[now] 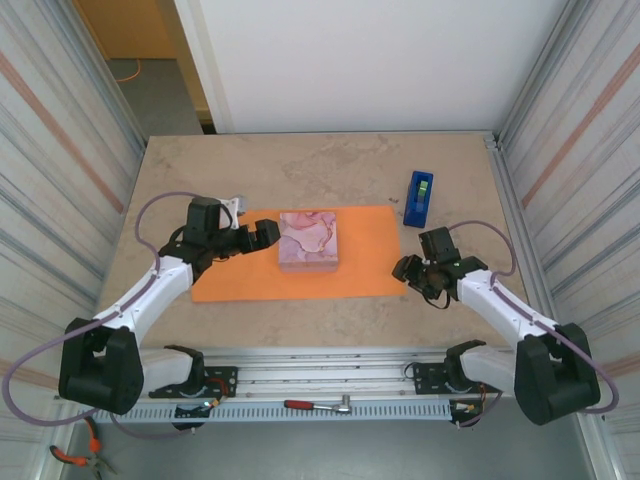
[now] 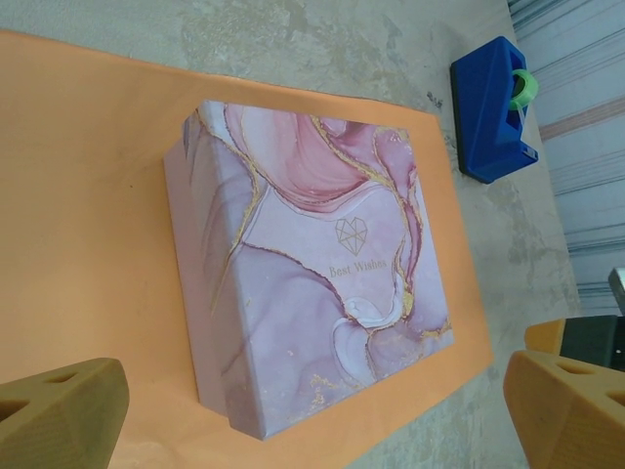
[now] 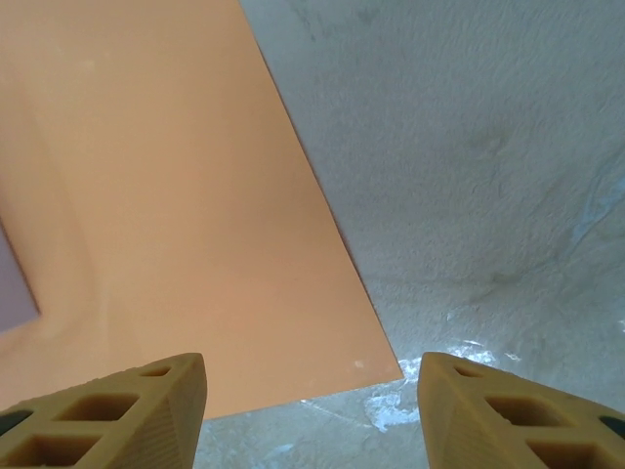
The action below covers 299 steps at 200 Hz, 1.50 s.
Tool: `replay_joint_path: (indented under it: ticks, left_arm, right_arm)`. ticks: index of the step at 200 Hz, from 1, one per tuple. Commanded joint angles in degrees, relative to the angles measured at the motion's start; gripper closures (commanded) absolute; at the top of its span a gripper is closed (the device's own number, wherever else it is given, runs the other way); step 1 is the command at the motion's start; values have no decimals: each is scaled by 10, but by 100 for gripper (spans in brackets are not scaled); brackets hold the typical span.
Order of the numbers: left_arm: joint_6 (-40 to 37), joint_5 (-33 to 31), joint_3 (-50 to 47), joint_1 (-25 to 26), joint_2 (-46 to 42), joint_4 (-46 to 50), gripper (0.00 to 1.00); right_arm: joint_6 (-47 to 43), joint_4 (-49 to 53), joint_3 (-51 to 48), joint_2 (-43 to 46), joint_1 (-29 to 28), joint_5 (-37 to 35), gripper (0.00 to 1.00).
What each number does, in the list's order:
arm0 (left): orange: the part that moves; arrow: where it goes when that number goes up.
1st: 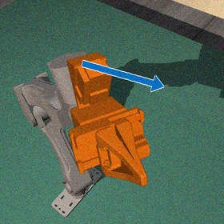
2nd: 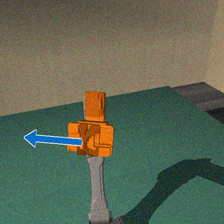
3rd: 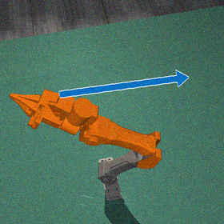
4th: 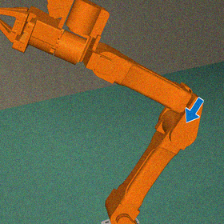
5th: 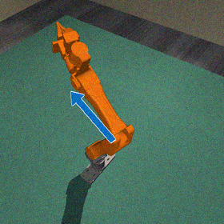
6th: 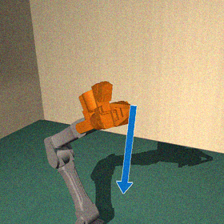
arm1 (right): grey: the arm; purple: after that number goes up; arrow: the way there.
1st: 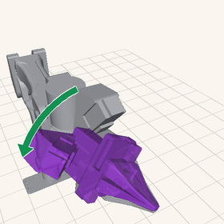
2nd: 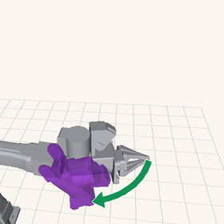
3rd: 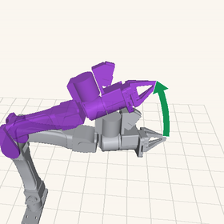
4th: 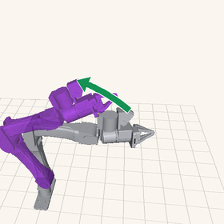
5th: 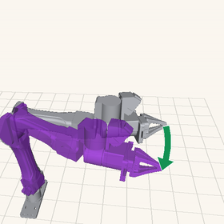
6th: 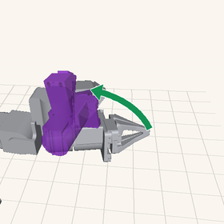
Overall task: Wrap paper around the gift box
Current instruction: First fold the wrapping paper around the gift box.
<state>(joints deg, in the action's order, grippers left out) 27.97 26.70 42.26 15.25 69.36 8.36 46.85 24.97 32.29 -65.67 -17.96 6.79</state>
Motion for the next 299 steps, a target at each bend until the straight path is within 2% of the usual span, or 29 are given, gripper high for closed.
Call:
replay_joint_path:
  ticks: [1,49,106,148,299]
  left_arm:
    - [-20,-9,-3,5,-2,10,1]
    - [-20,-9,-6,6,7,12,1]
    - [-23,-8,-1,5,16,14,1]
    - [-23,-5,-1,6,15,16,1]
    - [-14,10,-2,6,9,6,1]
  right_arm:
    - [-18,-31,-8,-24,5,27,45]
    - [-18,-62,-18,-72,11,34,50]
    - [-9,-93,-29,-97,11,43,50]
    - [-4,-97,-27,-93,5,49,57]
    - [38,-76,-30,-77,-58,0,59]
